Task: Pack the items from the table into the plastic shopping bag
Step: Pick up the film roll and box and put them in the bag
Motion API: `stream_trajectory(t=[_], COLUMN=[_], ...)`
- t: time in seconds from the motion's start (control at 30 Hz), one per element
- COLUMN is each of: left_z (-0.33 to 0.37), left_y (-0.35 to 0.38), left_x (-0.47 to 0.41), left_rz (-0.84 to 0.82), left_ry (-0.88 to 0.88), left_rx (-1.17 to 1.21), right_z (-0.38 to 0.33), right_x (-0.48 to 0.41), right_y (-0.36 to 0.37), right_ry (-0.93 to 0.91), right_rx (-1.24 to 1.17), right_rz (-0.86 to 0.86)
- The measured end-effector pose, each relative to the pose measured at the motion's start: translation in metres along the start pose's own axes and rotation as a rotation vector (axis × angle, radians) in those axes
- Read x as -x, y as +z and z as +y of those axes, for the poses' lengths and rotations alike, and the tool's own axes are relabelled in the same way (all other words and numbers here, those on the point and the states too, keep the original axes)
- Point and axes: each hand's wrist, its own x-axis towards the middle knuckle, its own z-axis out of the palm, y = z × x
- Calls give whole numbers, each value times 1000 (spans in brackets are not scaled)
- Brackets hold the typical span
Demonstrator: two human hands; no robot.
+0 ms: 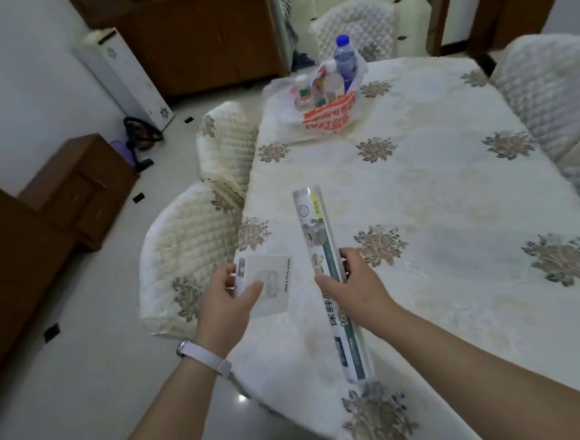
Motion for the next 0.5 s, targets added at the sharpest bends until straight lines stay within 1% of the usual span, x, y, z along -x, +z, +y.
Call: stream_trajectory(t=[0.13, 0.27, 0.4, 0.5], left_z=[-44, -98, -149, -182], left_y=[-68, -149, -237, -294], left_x=[-2, -10, -25, -25], left_rz=[84, 129, 209, 288], left_ry=[4, -30, -57, -86], left_rx=[71, 111, 197, 233], right_z=[-19, -39, -68, -93], right_x=[-1, 6, 8, 12], right_y=[75, 173, 277, 341], right_ry=[-13, -9, -71, -100], right_rx=[74, 135, 222, 251], right_rz=[-44, -80, -121, -164])
